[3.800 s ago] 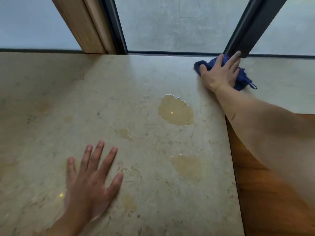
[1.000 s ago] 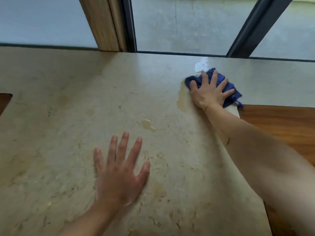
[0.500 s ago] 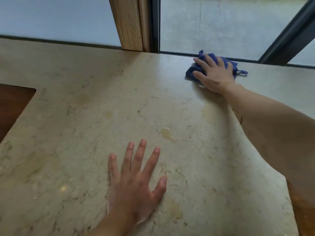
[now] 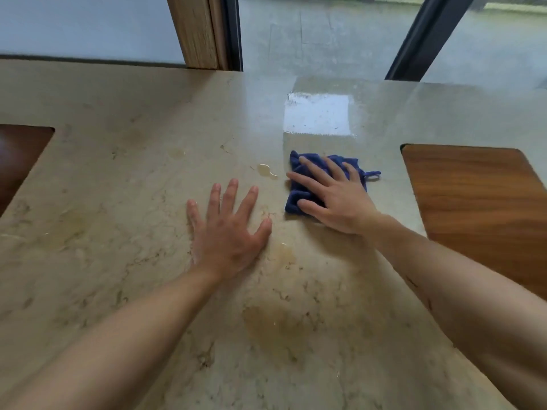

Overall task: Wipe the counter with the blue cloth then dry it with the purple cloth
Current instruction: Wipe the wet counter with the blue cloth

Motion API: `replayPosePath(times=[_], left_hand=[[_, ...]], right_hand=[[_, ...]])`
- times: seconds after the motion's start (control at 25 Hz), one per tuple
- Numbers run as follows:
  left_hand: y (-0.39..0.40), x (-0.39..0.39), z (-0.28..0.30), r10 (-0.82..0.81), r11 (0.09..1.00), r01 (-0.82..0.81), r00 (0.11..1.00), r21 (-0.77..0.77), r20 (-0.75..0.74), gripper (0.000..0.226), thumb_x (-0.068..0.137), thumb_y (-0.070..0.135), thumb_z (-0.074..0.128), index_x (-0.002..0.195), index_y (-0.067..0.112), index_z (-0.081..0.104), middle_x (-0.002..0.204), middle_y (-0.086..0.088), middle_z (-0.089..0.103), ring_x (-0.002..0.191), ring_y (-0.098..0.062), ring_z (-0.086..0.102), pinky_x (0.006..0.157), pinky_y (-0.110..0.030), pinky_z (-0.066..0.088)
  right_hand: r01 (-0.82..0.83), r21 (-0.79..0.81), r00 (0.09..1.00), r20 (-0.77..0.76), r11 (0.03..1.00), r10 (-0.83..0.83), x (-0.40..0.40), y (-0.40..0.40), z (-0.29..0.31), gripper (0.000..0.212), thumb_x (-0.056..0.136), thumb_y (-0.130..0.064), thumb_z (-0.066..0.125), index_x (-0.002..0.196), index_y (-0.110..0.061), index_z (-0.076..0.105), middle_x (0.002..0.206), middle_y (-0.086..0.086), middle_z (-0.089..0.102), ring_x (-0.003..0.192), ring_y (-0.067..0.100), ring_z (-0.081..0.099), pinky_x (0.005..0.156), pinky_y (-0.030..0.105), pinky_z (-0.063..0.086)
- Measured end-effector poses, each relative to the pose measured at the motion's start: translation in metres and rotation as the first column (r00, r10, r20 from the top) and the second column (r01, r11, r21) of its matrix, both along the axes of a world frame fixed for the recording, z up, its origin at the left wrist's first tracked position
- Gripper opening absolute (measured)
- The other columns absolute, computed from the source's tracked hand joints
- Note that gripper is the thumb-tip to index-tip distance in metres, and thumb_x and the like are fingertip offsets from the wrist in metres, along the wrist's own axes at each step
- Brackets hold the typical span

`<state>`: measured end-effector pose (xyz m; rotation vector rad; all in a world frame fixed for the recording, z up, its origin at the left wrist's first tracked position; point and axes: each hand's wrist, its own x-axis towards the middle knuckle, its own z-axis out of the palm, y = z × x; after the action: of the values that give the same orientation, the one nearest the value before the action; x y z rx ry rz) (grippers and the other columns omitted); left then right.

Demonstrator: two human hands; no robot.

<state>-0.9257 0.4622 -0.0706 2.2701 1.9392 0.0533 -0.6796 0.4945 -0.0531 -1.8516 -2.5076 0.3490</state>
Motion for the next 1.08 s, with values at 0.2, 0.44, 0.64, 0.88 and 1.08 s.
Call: replayPosePath(times=[0.2, 0.44, 0.64, 0.88, 1.08], left_hand=[[0.001, -0.003, 0.004, -0.015, 0.998, 0.022, 0.991, -0.051, 0.134, 0.07, 0.089, 0.07, 0.021, 0.154, 0.043, 0.017, 0.167, 0.004, 0.004, 0.153, -0.023, -0.003, 0.115, -0.067, -0.007], [0.004, -0.01, 0.011, -0.047, 0.988, 0.069, 0.987, -0.14, 0.155, 0.069, 0.09, 0.07, 0.024, 0.153, 0.042, 0.022, 0.168, 0.003, 0.001, 0.153, -0.02, -0.005, 0.114, -0.067, -0.01], [0.001, -0.014, 0.017, -0.053, 0.978, 0.08, 0.989, -0.191, 0.141, 0.068, 0.087, 0.069, 0.025, 0.151, 0.044, 0.025, 0.167, 0.003, -0.002, 0.153, -0.016, -0.008, 0.114, -0.064, -0.01], [-0.003, -0.011, 0.022, -0.07, 0.975, 0.103, 0.983, -0.198, 0.167, 0.059, 0.09, 0.053, 0.028, 0.148, 0.041, 0.031, 0.168, 0.001, 0.0, 0.153, -0.02, -0.006, 0.113, -0.066, -0.009], [0.003, -0.012, 0.025, -0.064, 0.968, 0.101, 0.984, -0.229, 0.166, 0.062, 0.093, 0.029, 0.037, 0.152, 0.04, 0.024, 0.167, 0.001, -0.003, 0.153, -0.019, -0.008, 0.114, -0.064, -0.011]], right_hand=[[0.104, 0.003, 0.994, 0.02, 0.995, -0.104, -0.019, -0.151, -0.001, 0.059, 0.095, -0.067, 0.021, 0.152, -0.056, 0.011, 0.166, -0.022, -0.003, 0.155, 0.02, -0.007, 0.122, 0.054, -0.004], [0.397, 0.018, 0.916, 0.053, 0.918, -0.397, -0.055, -0.325, -0.004, 0.062, 0.095, -0.07, 0.021, 0.154, -0.051, 0.022, 0.167, -0.017, 0.005, 0.155, 0.021, -0.001, 0.12, 0.059, 0.009], [0.73, 0.044, 0.681, 0.02, 0.682, -0.732, -0.116, -0.389, -0.011, 0.063, 0.094, -0.068, 0.021, 0.154, -0.05, 0.021, 0.168, -0.013, 0.006, 0.155, 0.025, 0.005, 0.12, 0.059, 0.008], [0.858, 0.04, 0.511, 0.035, 0.512, -0.859, -0.2, -0.378, -0.017, 0.068, 0.094, -0.063, 0.027, 0.155, -0.034, 0.033, 0.167, 0.001, 0.019, 0.149, 0.041, 0.021, 0.111, 0.071, 0.02], [0.866, 0.015, 0.5, 0.005, 0.5, -0.866, -0.216, -0.292, -0.016, 0.069, 0.094, -0.063, 0.023, 0.155, -0.033, 0.033, 0.168, 0.002, 0.014, 0.149, 0.042, 0.015, 0.112, 0.072, 0.011]])
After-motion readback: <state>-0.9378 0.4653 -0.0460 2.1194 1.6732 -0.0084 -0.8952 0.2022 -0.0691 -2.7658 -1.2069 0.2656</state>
